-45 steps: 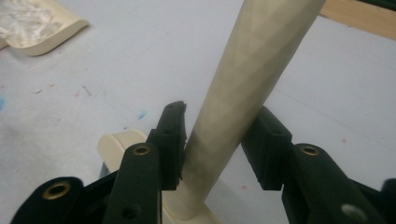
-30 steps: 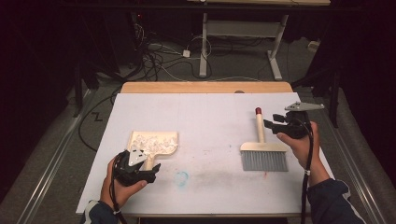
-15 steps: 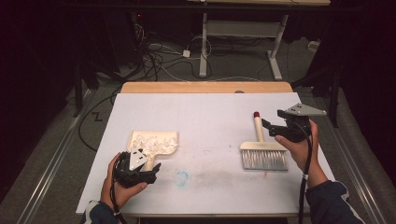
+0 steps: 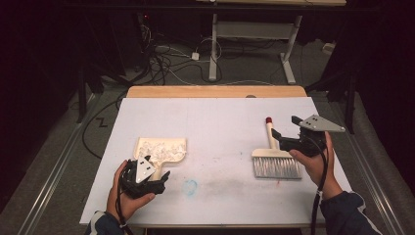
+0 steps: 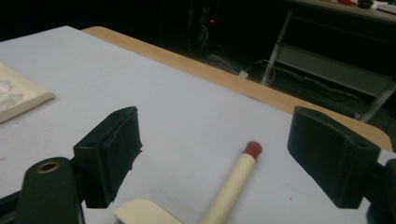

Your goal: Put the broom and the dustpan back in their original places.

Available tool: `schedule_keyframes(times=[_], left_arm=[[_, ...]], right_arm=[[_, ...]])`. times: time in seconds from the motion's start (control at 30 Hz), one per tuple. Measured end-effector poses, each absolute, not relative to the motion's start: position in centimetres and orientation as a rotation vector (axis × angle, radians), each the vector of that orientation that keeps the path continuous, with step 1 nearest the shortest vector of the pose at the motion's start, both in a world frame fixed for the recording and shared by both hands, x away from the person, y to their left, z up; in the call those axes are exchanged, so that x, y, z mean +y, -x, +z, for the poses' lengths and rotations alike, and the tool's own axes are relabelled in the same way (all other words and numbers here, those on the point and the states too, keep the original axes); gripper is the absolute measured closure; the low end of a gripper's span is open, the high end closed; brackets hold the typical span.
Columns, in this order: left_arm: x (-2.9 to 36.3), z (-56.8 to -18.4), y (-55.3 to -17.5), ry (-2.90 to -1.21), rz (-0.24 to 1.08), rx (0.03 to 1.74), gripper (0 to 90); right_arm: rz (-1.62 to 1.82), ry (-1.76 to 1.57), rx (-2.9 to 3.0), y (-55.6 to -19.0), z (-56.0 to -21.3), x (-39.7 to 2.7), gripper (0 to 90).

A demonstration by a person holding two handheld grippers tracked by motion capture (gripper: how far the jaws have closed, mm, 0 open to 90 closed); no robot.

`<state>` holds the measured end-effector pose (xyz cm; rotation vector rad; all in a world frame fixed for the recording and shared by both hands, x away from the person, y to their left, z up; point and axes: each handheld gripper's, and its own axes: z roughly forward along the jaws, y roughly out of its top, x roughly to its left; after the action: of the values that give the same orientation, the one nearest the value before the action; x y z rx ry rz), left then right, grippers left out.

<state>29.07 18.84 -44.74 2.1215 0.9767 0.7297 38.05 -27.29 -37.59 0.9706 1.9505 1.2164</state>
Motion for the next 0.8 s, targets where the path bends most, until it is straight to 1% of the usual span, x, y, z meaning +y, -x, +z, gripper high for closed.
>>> schedule_keyframes(times=[0.43,0.8], left_arm=[[18.4,-44.8,-28.5,-2.119,0.753,0.925,18.2],[18.2,-45.0,-28.3,-2.121,0.774,0.88,18.2]], right_arm=[[1.239,-0.893,1.934,-36.2,-36.9,-26.4,18.7],[1.264,-0.841,1.945,-34.8,-37.1,-26.1,19.7]])
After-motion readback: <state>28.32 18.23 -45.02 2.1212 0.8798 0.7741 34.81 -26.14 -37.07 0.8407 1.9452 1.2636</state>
